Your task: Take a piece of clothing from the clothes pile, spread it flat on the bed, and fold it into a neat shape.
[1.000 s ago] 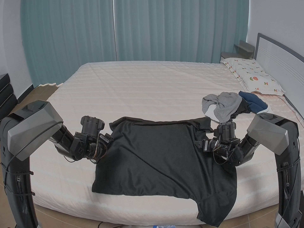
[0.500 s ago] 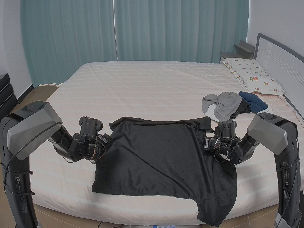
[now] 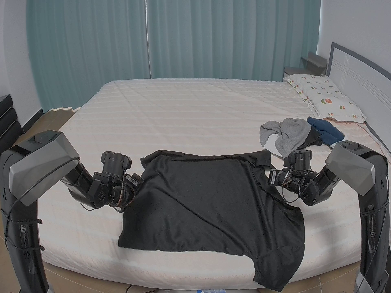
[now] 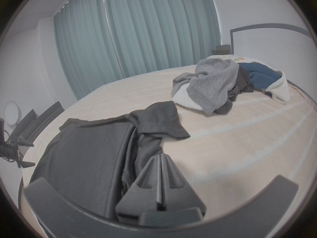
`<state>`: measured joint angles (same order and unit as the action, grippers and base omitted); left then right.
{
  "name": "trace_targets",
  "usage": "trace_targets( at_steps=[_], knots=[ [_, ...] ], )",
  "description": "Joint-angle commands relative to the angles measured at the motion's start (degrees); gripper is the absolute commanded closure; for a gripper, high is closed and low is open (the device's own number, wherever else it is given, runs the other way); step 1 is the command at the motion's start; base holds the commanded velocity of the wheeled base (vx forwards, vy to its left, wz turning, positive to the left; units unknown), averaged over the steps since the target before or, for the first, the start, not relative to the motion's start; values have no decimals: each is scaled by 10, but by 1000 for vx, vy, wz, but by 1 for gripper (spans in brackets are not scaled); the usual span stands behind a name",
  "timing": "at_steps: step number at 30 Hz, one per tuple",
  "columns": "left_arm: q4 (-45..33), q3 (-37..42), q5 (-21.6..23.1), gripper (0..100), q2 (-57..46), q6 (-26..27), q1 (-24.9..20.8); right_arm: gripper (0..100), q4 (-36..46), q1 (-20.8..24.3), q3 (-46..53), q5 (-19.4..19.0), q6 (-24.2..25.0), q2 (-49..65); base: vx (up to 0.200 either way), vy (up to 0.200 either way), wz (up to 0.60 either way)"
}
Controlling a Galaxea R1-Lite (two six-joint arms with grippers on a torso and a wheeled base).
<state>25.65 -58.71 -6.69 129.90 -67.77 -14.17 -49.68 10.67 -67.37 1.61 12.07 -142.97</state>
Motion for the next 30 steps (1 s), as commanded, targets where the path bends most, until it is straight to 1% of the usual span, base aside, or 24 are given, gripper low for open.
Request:
trace_targets(
  at_steps=[1,2,3,7,18,19,30],
  knots=[
    [0,2,0,0,1,-1,0,100,-2,1,27,-24,1,10,0,0,0],
    [0,2,0,0,1,-1,0,100,-2,3,29,-28,1,10,0,0,0],
    [0,2,0,0,1,-1,0,0,-2,4,30,-31,4,10,0,0,0],
    [0,2,0,0,1,-1,0,0,-1,12,29,-34,16,8,0,0,0],
    [0,2,0,0,2,-1,0,0,5,22,18,-34,13,-17,0,0,0],
    [0,2,0,0,3,-1,0,100,6,21,14,-33,14,-20,0,0,0],
    [0,2,0,0,3,-1,1,100,7,15,2,-29,16,-26,0,0,0]
  ],
)
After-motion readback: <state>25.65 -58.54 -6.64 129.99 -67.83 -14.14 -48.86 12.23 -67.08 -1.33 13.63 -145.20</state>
